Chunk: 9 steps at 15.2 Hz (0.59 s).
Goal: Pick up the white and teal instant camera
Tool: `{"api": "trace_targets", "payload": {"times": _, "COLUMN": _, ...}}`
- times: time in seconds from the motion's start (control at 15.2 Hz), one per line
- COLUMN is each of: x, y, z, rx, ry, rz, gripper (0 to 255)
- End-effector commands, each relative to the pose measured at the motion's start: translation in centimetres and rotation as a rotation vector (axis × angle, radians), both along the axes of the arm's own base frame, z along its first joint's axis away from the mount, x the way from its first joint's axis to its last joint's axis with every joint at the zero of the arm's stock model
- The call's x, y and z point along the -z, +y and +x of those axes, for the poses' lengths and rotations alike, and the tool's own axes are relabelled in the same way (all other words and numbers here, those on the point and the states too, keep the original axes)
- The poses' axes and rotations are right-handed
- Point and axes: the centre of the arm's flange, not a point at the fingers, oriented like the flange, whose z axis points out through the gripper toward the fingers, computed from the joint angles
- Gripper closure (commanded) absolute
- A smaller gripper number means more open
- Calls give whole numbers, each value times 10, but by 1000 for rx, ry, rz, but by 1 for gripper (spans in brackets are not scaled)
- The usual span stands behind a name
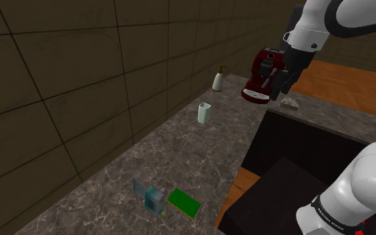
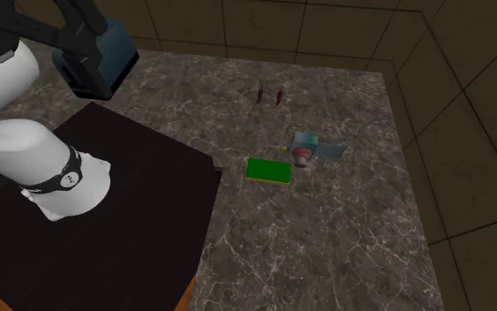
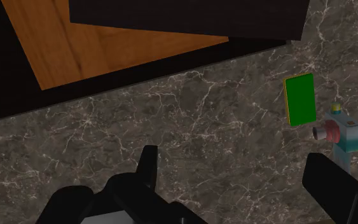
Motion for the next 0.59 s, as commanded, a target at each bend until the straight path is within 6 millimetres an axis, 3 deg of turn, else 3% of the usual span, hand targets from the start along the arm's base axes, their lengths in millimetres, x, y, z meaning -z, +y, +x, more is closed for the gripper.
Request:
{"api": "trace_targets", "payload": {"times": 0.0, "x": 0, "y": 0, "z": 0, "rx": 0, "ry": 0, "rz": 0, "gripper": 0}}
{"api": "trace_targets", "payload": {"times": 0.53, "x": 69, "y": 67, "z": 40, "rx": -48, "ry": 3, "rz": 17, "gripper": 0}}
